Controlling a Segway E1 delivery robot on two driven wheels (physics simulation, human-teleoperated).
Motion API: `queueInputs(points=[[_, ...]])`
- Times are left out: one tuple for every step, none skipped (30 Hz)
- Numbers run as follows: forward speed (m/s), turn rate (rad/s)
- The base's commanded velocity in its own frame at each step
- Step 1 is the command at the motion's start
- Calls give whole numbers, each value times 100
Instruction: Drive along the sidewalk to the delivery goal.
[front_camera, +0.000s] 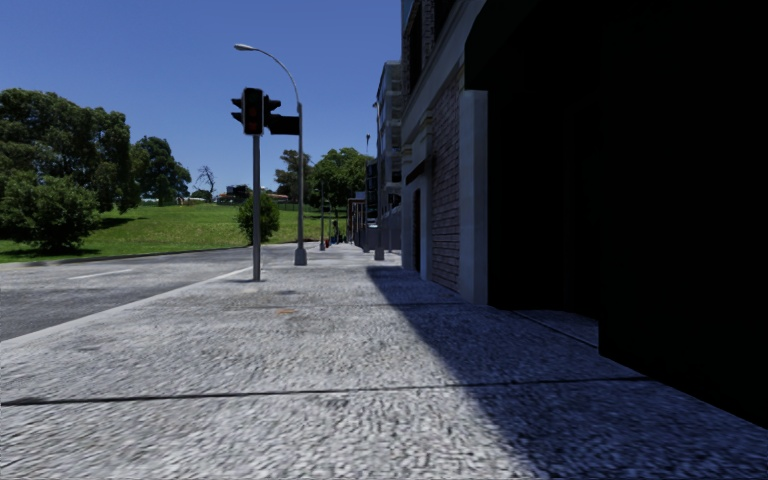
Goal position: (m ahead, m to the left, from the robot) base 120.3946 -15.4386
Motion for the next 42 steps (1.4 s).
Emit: queueInputs(points=[[196,0],[196,0],[196,0],[196,0],[196,0],[196,0],[196,0],[196,0],[196,0],[196,0],[196,0],[196,0],[196,0],[196,0],[196,0],[196,0],[196,0],[196,0],[196,0],[196,0],[196,0],[196,0],[196,0],[196,0],[196,0],[196,0],[196,0],[196,0],[196,0],[196,0],[196,10],[196,10],[196,24],[196,31],[196,34],[196,34],[196,35],[196,36],[196,36],[196,36],[196,36],[196,36]])
